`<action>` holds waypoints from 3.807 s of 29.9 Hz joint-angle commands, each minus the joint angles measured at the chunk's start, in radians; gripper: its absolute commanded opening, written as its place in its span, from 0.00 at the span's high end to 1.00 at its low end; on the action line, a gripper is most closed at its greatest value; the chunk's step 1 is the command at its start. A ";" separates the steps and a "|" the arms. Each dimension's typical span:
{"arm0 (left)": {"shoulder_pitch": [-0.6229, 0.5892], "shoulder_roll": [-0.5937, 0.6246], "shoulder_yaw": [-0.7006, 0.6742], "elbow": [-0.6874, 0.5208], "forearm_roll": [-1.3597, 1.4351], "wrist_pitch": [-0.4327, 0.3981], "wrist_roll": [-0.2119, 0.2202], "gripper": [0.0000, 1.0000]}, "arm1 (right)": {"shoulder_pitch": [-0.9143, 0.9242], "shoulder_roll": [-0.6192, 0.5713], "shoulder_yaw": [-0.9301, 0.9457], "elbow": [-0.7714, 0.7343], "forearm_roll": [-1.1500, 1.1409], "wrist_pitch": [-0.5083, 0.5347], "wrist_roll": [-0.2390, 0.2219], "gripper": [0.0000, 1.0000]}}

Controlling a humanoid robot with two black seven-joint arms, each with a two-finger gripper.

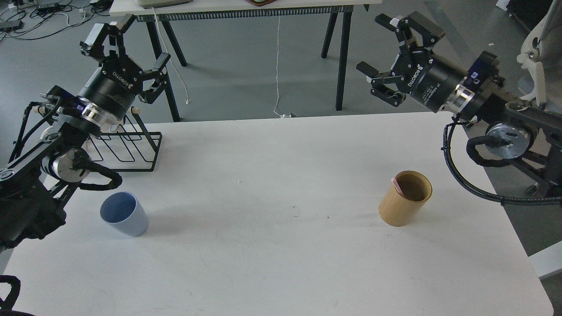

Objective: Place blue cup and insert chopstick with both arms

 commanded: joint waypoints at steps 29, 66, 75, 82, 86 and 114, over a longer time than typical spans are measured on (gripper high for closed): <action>-0.055 -0.005 -0.166 0.073 -0.078 0.000 0.000 0.00 | -0.037 0.016 0.041 0.021 -0.002 -0.006 0.000 0.01; -0.104 0.674 0.231 -0.592 0.969 0.000 0.000 0.01 | -0.104 -0.002 0.107 0.023 -0.086 -0.005 0.000 0.01; -0.095 0.664 0.422 -0.537 1.314 0.033 0.000 0.01 | -0.129 -0.031 0.111 0.018 -0.089 -0.005 0.000 0.01; -0.052 0.574 0.456 -0.366 1.399 0.081 0.000 0.03 | -0.132 -0.048 0.122 0.020 -0.089 -0.003 0.000 0.01; -0.032 0.565 0.456 -0.322 1.442 0.081 0.000 0.05 | -0.132 -0.054 0.124 0.021 -0.088 -0.001 0.000 0.01; 0.017 0.484 0.500 -0.134 1.505 0.084 0.000 0.18 | -0.167 -0.064 0.128 0.023 -0.088 -0.001 0.000 0.01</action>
